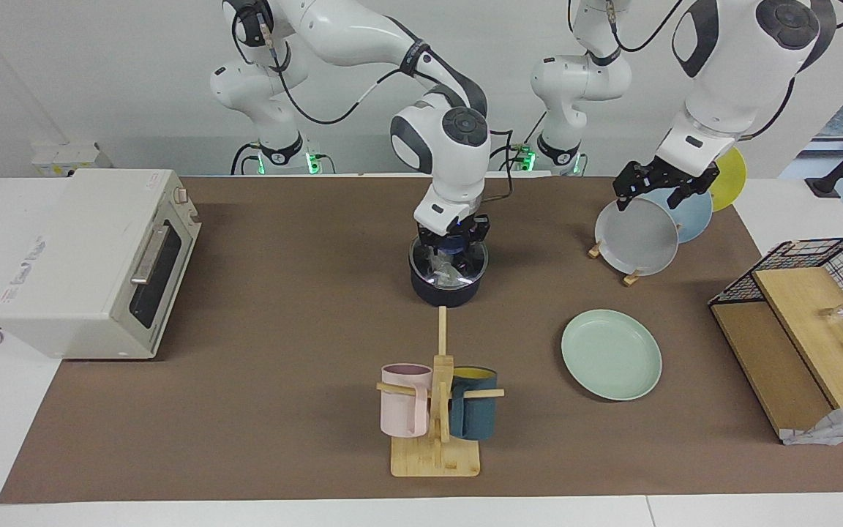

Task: Transfer vermicelli from plate to pot
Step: 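Lower the glass lid onto the pot and release it with the right gripper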

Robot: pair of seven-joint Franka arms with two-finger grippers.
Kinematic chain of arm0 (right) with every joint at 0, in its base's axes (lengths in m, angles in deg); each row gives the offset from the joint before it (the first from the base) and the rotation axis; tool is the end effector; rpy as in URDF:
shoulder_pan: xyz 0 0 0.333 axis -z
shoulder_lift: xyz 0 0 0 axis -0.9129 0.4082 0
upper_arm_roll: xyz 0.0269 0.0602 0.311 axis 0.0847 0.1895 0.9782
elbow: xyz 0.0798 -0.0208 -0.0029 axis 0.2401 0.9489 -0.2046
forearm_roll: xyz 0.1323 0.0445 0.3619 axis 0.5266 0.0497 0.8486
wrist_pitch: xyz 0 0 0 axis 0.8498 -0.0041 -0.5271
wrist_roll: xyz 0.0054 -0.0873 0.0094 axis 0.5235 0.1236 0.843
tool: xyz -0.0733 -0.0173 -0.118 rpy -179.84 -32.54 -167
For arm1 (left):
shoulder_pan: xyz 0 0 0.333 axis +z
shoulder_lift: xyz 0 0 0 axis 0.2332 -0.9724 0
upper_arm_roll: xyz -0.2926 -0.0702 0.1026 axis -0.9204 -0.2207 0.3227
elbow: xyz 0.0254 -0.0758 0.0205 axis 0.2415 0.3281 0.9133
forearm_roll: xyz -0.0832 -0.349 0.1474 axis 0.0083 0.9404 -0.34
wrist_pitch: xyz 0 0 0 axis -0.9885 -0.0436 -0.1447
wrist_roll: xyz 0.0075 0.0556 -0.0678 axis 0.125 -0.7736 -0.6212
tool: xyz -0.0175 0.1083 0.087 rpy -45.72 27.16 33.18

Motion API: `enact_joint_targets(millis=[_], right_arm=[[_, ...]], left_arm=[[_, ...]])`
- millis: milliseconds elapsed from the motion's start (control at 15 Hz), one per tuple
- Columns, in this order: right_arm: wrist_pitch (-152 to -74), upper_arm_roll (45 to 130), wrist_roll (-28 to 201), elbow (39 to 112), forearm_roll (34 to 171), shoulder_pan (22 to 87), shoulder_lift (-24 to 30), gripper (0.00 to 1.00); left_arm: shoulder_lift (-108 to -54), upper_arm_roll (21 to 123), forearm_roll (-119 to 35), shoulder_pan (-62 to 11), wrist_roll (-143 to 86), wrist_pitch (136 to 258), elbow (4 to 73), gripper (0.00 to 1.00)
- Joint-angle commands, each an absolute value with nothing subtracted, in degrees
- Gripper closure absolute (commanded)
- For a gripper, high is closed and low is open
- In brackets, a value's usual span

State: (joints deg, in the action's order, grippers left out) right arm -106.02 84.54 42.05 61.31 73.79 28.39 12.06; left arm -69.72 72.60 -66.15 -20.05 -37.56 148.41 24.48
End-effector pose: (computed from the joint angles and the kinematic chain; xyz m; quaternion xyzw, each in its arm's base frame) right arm 0.4989 0.4418 0.3727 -0.9986 -0.0356 0.0378 0.0067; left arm 0.5280 -0.0843 0.5617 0.9989 -0.0220 -0.0415 0.0046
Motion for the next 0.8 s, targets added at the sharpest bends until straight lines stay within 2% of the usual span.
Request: enact_joint_targets(millis=[0, 67, 133, 333, 400, 467, 600, 733], right_arm=[[-107.5, 85.0, 40.8, 63.3, 73.3, 28.8, 10.5, 1.0], [-107.9, 85.0, 40.3, 63.5, 73.3, 28.8, 10.5, 0.82], [-108.1, 85.0, 40.3, 63.5, 73.3, 28.9, 10.5, 0.59], [-108.5, 85.0, 40.3, 62.9, 73.4, 29.1, 10.7, 0.3], [-108.5, 85.0, 40.3, 62.4, 73.3, 29.4, 10.7, 0.07], [-108.5, 84.9, 40.3, 62.1, 73.1, 29.5, 10.6, 0.0], [-107.4, 84.5, 40.8, 60.0, 73.1, 30.0, 10.3, 0.0], [-106.1, 84.4, 41.0, 59.9, 73.0, 32.8, 7.4, 0.0]], left_arm=[[-69.5, 72.2, -67.4, -19.9, -38.1, 147.3, 24.0, 0.0], [-69.5, 72.1, -67.4, -19.9, -38.1, 147.3, 24.0, 0.0], [-69.4, 72.1, -67.4, -19.9, -38.0, 147.4, 24.1, 0.0], [-69.4, 72.1, -67.4, -19.8, -38.1, 147.5, 24.1, 0.0], [-69.4, 72.1, -67.4, -19.7, -38.1, 147.6, 24.1, 0.0], [-69.4, 72.1, -67.4, -19.7, -38.1, 147.7, 24.1, 0.0], [-69.3, 72.1, -67.3, -19.7, -38.1, 147.7, 24.1, 0.0], [-69.2, 72.1, -67.4, -19.7, -38.2, 147.8, 24.1, 0.0]])
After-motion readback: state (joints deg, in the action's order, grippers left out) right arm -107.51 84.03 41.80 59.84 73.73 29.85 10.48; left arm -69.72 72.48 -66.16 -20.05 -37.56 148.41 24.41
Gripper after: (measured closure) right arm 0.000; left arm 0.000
